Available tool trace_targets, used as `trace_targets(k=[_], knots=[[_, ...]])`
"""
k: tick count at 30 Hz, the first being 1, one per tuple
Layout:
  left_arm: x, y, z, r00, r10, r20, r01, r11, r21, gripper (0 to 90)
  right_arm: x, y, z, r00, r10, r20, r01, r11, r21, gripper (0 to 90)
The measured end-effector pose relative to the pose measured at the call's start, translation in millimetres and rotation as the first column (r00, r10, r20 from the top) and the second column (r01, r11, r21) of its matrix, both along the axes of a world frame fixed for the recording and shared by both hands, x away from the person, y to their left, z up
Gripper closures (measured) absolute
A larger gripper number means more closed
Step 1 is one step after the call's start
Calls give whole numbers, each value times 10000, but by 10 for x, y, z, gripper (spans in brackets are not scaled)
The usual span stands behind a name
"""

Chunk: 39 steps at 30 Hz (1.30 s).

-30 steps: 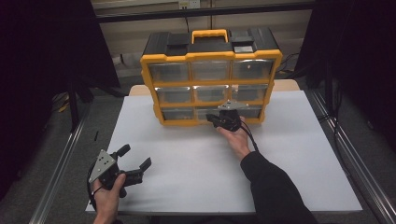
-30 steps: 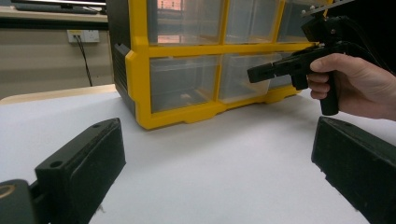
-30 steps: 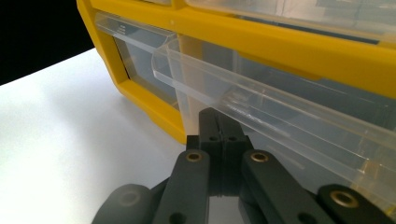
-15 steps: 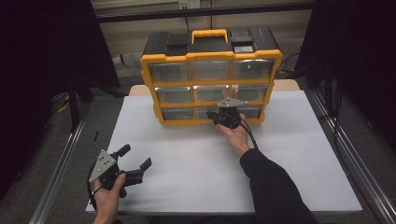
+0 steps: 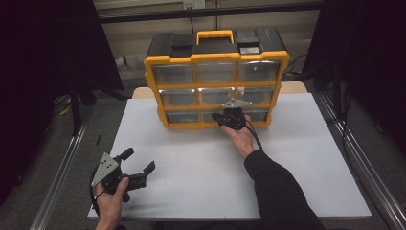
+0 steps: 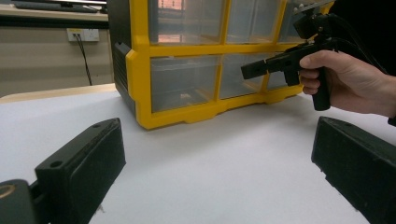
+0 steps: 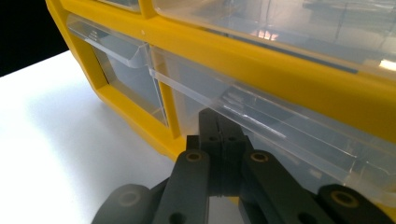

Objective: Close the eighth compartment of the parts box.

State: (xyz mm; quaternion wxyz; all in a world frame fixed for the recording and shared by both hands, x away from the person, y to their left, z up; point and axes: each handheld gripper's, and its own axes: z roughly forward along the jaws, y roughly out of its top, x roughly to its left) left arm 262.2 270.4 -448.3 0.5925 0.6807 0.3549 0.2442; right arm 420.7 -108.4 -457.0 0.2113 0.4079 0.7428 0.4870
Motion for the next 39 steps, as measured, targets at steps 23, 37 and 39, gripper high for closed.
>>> trace_targets(k=[23, 37, 39], knots=[[-28, 4, -3, 10000, 32, 16, -32, 10000, 60, 25, -279, -73, -44, 9996, 228, 186, -236, 9985, 485, 585], [-27, 0, -7, 10000, 15, -81, -14, 9999, 143, 23, -552, -268, 29, 9989, -41, 469, -16, 9926, 1216, 39], [-26, -4, -8, 10000, 49, -87, -48, 10000, 54, 23, -572, -313, 32, 9991, -149, 386, 100, 9922, 1240, 0]])
